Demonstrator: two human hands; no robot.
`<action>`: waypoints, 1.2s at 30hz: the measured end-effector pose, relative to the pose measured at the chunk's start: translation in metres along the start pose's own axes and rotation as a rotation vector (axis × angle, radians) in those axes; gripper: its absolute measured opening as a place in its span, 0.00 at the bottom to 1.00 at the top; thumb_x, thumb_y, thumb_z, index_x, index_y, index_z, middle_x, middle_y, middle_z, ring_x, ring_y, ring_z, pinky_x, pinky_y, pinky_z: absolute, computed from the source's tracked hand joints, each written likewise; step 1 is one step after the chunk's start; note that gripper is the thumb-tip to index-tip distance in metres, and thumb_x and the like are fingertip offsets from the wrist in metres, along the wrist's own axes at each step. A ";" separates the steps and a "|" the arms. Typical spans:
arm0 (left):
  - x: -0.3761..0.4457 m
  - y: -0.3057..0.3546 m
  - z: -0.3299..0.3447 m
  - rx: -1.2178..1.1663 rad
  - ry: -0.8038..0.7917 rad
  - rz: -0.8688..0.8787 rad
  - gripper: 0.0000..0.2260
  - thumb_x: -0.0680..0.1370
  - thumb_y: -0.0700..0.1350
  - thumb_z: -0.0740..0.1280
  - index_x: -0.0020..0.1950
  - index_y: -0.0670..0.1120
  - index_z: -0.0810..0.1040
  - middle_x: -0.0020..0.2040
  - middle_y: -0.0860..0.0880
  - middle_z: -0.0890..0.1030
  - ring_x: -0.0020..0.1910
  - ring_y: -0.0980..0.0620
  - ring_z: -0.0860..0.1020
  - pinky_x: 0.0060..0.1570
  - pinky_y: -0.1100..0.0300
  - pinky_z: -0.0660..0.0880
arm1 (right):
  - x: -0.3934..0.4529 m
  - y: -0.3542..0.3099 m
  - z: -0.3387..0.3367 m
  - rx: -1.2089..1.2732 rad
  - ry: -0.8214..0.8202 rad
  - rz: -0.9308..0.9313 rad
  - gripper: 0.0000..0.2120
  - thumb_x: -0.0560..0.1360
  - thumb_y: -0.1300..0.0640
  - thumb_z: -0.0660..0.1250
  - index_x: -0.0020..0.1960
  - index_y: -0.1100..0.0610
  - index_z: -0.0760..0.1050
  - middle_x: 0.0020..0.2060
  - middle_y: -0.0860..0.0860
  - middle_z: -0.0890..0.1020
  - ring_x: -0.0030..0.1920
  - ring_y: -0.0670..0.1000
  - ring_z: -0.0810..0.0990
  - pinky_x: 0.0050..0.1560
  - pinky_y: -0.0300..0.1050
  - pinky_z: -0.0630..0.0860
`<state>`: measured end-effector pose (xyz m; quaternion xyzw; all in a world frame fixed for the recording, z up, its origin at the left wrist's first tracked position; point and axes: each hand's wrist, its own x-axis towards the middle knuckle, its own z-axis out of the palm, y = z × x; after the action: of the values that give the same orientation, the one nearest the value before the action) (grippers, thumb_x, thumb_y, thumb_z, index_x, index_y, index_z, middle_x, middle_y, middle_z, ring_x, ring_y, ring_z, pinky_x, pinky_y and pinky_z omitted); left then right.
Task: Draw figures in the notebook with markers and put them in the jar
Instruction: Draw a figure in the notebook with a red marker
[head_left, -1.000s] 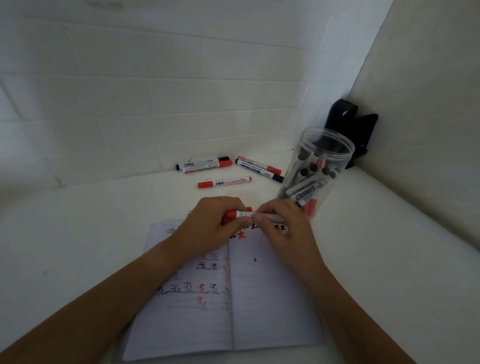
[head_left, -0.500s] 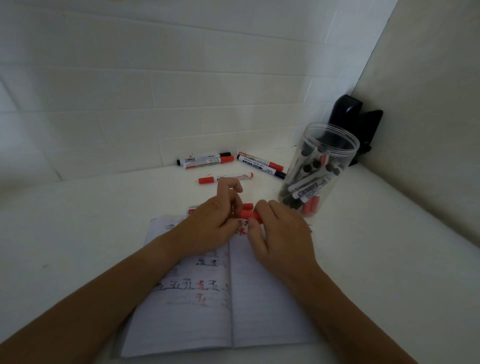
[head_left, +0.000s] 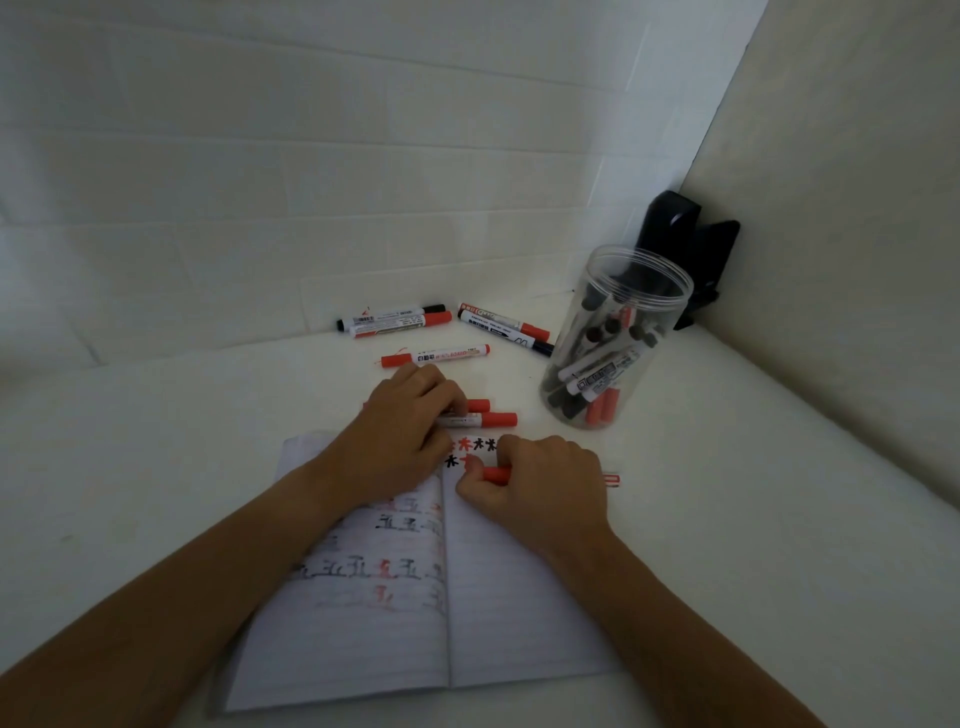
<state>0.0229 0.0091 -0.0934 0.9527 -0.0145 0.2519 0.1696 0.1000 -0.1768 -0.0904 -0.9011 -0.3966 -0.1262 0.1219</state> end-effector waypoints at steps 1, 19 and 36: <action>0.000 0.000 0.000 0.000 -0.001 0.003 0.12 0.72 0.46 0.59 0.54 0.48 0.76 0.49 0.53 0.74 0.48 0.53 0.68 0.47 0.54 0.69 | 0.000 0.000 0.000 -0.001 -0.019 0.000 0.25 0.73 0.32 0.54 0.32 0.51 0.70 0.24 0.46 0.72 0.27 0.48 0.73 0.36 0.43 0.74; -0.003 -0.005 -0.001 -0.012 0.004 0.016 0.15 0.72 0.46 0.61 0.57 0.48 0.78 0.51 0.54 0.73 0.49 0.52 0.69 0.48 0.55 0.70 | -0.003 0.035 -0.008 0.355 0.269 -0.182 0.17 0.81 0.48 0.61 0.64 0.53 0.80 0.52 0.47 0.81 0.50 0.44 0.77 0.52 0.32 0.72; -0.006 -0.002 0.000 0.013 0.031 -0.045 0.16 0.76 0.48 0.60 0.60 0.48 0.80 0.53 0.51 0.74 0.49 0.53 0.69 0.47 0.53 0.72 | 0.008 0.018 -0.083 0.729 0.213 -0.029 0.04 0.79 0.59 0.70 0.51 0.52 0.76 0.38 0.46 0.82 0.35 0.43 0.80 0.32 0.34 0.75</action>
<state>0.0181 0.0110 -0.0969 0.9498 0.0113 0.2628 0.1694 0.1072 -0.2095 -0.0126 -0.7748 -0.4131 -0.0715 0.4732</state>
